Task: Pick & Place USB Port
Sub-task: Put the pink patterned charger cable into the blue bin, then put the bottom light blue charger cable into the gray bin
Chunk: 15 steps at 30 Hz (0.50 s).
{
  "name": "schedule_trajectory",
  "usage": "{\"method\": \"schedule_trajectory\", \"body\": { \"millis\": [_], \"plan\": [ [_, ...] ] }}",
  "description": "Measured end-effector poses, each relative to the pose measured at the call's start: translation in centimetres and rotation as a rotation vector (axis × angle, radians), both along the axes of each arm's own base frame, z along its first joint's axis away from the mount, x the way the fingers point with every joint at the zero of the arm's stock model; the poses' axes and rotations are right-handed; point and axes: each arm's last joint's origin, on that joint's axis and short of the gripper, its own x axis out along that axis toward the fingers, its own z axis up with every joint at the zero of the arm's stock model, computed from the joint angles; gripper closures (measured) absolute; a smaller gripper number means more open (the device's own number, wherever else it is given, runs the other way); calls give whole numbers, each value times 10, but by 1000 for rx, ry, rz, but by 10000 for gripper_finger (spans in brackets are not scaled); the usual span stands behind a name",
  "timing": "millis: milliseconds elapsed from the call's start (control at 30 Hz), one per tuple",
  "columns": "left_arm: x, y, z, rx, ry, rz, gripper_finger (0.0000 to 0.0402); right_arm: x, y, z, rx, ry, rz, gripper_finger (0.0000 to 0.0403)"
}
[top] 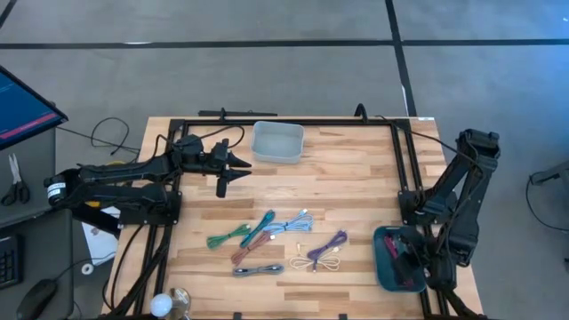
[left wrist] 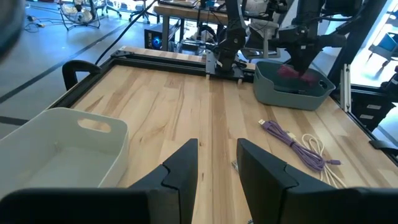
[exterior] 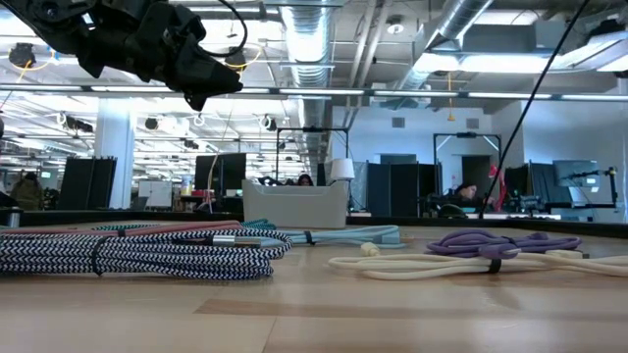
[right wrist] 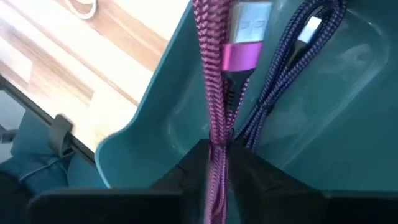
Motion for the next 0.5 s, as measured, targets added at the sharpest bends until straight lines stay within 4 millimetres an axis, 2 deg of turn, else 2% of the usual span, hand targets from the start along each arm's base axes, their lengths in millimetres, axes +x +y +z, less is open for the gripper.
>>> {"method": "schedule_trajectory", "body": {
  "millis": [167, 333, 500],
  "plan": [
    [0, 0, 0, 0, 0, 0, 291, 1, -1, 0, 8, 22, 5, 317],
    [0, 0, 0, 0, 0, 0, 291, -1, -3, 4, 42, 58, 24, 311],
    [0, 0, 0, 0, 0, 0, 291, 3, -13, 15, 56, -51, 32, 318]
  ]
}}
